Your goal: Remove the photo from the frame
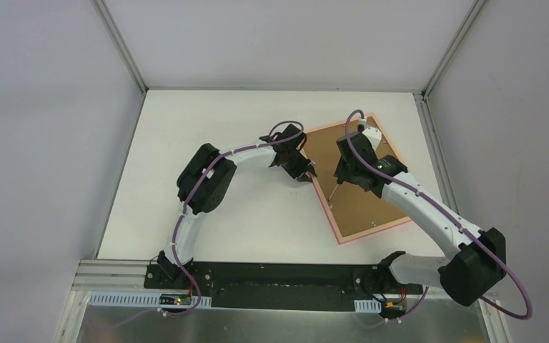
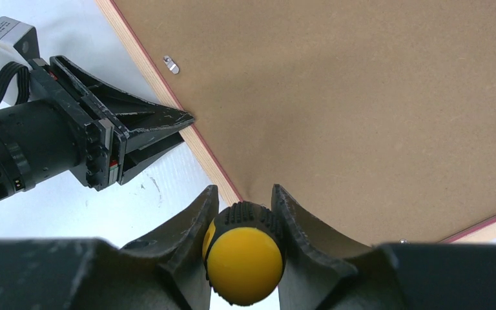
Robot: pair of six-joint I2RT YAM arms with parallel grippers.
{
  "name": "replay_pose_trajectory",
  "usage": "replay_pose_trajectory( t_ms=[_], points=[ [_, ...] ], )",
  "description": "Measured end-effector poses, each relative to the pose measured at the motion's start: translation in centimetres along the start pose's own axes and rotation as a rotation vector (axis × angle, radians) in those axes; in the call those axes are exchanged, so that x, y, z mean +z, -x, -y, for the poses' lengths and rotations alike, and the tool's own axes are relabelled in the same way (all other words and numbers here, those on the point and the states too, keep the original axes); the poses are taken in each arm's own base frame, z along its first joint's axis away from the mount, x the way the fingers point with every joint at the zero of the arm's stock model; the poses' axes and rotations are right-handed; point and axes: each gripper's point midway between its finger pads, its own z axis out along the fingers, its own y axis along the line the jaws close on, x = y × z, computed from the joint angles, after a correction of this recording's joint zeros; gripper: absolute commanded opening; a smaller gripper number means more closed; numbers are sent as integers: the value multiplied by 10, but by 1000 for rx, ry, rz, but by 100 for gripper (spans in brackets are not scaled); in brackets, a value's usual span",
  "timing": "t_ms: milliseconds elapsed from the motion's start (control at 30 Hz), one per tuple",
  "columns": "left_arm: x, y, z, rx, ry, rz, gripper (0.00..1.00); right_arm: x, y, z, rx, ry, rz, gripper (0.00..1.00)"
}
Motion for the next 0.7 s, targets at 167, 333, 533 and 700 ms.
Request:
replay_pose_trajectory(
  t_ms=[167, 333, 533, 700],
  points=[
    [0, 0, 0, -9, 0, 0, 0, 3, -7, -2, -13, 5, -7, 0],
    [0, 0, -1, -14, -2, -1, 0, 4, -11, -3, -27, 7, -7, 0],
    [0, 1, -2, -23, -4, -7, 0, 1, -13, -6, -66, 9, 6, 0],
    [0, 1, -3, -28, -3, -11, 0, -5, -19, -5, -107, 6, 2, 0]
  ],
)
